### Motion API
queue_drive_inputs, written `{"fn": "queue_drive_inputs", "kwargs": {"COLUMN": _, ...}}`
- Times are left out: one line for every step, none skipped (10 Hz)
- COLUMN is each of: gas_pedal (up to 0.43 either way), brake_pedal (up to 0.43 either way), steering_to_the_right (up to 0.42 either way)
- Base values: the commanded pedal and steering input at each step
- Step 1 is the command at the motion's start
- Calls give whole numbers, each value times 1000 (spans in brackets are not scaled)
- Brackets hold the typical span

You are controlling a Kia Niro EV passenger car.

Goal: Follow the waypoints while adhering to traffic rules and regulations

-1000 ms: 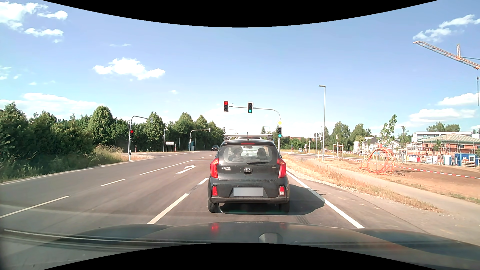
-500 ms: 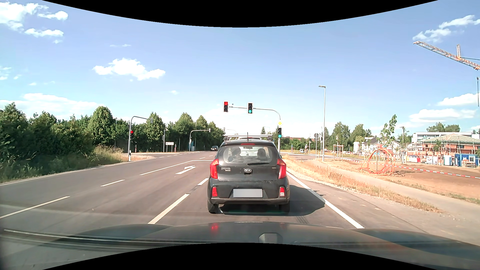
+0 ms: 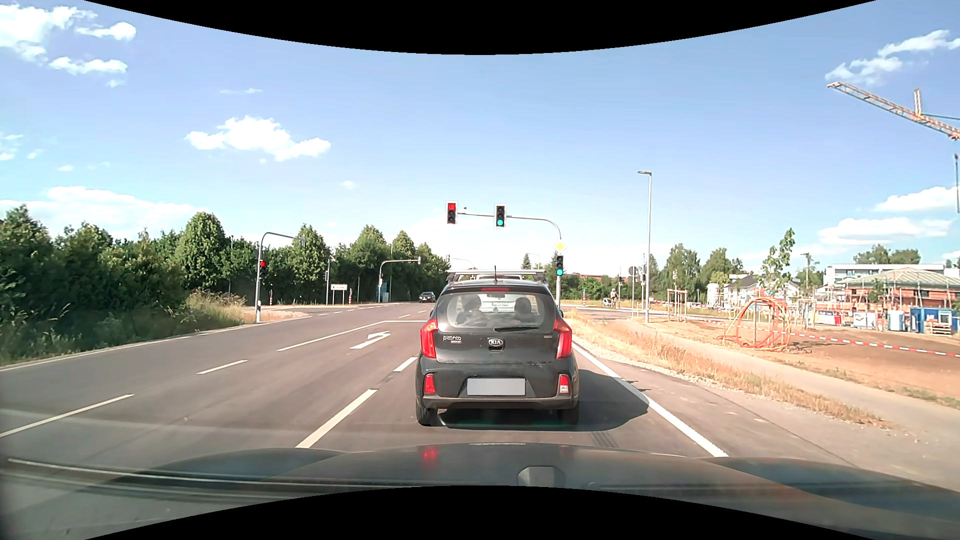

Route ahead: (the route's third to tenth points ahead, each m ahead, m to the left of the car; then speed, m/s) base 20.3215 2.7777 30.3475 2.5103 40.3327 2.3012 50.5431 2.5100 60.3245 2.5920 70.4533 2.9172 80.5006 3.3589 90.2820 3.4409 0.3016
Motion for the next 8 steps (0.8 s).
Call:
{"fn": "queue_drive_inputs", "kwargs": {"gas_pedal": 0, "brake_pedal": 6, "steering_to_the_right": 0}}
{"fn": "queue_drive_inputs", "kwargs": {"gas_pedal": 0, "brake_pedal": 6, "steering_to_the_right": 0}}
{"fn": "queue_drive_inputs", "kwargs": {"gas_pedal": 0, "brake_pedal": 6, "steering_to_the_right": 0}}
{"fn": "queue_drive_inputs", "kwargs": {"gas_pedal": 0, "brake_pedal": 12, "steering_to_the_right": 0}}
{"fn": "queue_drive_inputs", "kwargs": {"gas_pedal": 0, "brake_pedal": 6, "steering_to_the_right": 0}}
{"fn": "queue_drive_inputs", "kwargs": {"gas_pedal": 0, "brake_pedal": 6, "steering_to_the_right": 0}}
{"fn": "queue_drive_inputs", "kwargs": {"gas_pedal": 39, "brake_pedal": 6, "steering_to_the_right": 0}}
{"fn": "queue_drive_inputs", "kwargs": {"gas_pedal": 59, "brake_pedal": 6, "steering_to_the_right": 0}}
